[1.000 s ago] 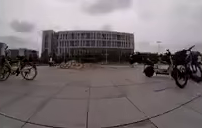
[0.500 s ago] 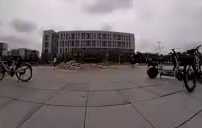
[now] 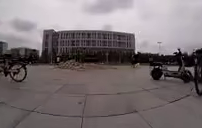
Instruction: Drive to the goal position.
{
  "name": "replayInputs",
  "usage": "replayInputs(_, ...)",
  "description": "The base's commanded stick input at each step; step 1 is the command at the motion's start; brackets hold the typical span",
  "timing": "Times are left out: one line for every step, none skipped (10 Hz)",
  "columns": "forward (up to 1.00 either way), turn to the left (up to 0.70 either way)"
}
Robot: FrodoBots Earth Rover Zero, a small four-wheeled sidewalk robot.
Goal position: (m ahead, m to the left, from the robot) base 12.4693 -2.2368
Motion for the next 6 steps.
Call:
replayInputs(0.60,0.01)
replayInputs(0.60,0.01)
replayInputs(0.60,0.01)
replayInputs(0.60,0.01)
replayInputs(0.60,0.01)
replayInputs(0.60,0.01)
